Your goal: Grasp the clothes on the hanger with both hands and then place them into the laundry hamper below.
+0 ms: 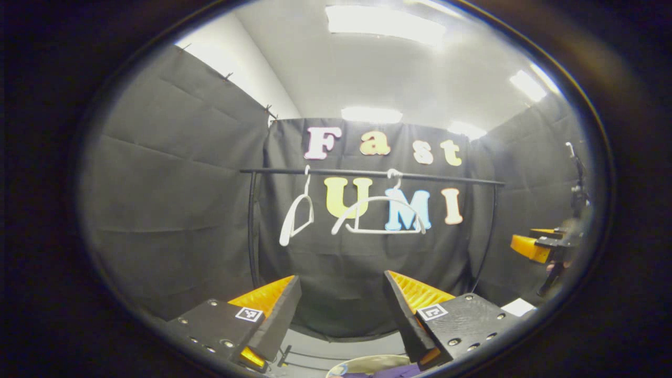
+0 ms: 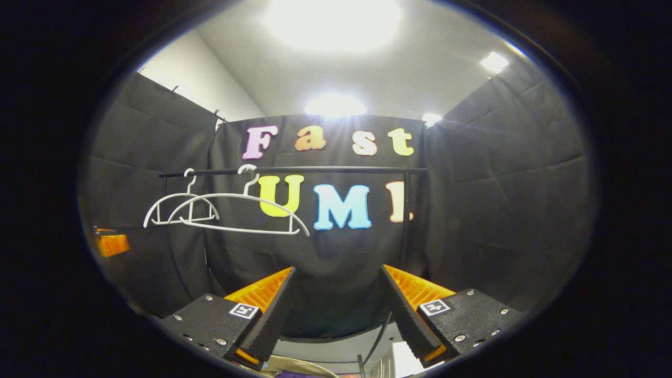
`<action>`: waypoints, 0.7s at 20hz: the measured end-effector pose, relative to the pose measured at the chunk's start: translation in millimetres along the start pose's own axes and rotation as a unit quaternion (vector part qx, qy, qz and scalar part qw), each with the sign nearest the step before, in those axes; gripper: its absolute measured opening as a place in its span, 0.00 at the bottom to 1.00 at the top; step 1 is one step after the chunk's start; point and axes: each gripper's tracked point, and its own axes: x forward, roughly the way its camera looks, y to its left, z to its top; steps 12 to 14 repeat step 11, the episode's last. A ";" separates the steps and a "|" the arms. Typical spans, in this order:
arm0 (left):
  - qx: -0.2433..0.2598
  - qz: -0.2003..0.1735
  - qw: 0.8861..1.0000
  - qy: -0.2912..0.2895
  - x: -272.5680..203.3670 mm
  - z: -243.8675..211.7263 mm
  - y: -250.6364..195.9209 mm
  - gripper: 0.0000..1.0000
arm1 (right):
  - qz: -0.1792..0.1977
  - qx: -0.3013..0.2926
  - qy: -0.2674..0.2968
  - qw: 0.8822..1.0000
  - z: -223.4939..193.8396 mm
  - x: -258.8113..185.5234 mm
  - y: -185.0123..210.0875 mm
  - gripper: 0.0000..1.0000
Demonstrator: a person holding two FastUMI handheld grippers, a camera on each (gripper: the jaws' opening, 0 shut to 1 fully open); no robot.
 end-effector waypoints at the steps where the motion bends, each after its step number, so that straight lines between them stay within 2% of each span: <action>1: -0.001 0.004 1.000 -0.005 -3.4 4.5 4.0 0.96 | -0.009 -0.001 0.000 1.000 1.4 -3.2 -7.5 0.95; 2: -0.001 0.007 1.000 -0.007 -6.1 5.3 8.7 0.96 | -0.019 -0.001 0.003 1.000 1.1 -5.0 -15.1 0.91; 4: -0.007 0.008 1.000 -0.009 -8.3 4.4 11.4 0.96 | -0.029 0.003 0.006 1.000 4.5 -8.0 -23.2 0.91; 5: -0.013 0.005 1.000 -0.009 -9.2 5.5 10.1 0.96 | -0.030 0.005 0.005 1.000 6.8 -8.4 -23.9 0.95; 6: -0.019 0.002 1.000 -0.011 -9.5 5.6 8.0 0.96 | -0.031 0.006 -0.001 1.000 8.4 -9.5 -26.0 0.91; 7: -0.025 0.000 1.000 -0.014 -11.1 8.5 5.3 0.96 | -0.033 0.004 -0.008 0.999 11.8 -11.9 -30.8 0.91; 10: -0.038 -0.002 0.999 -0.021 -22.4 16.1 -7.4 0.96 | -0.060 -0.002 -0.014 0.998 13.5 -8.7 -63.5 0.95; 11: -0.039 -0.008 0.999 -0.025 -24.8 18.2 -16.5 0.96 | -0.057 -0.001 -0.014 0.998 13.1 -6.4 -67.3 0.91; 14: -0.039 -0.008 0.999 -0.025 -24.8 18.2 -16.5 0.96 | -0.057 -0.001 -0.014 0.998 13.1 -6.4 -67.3 0.91</action>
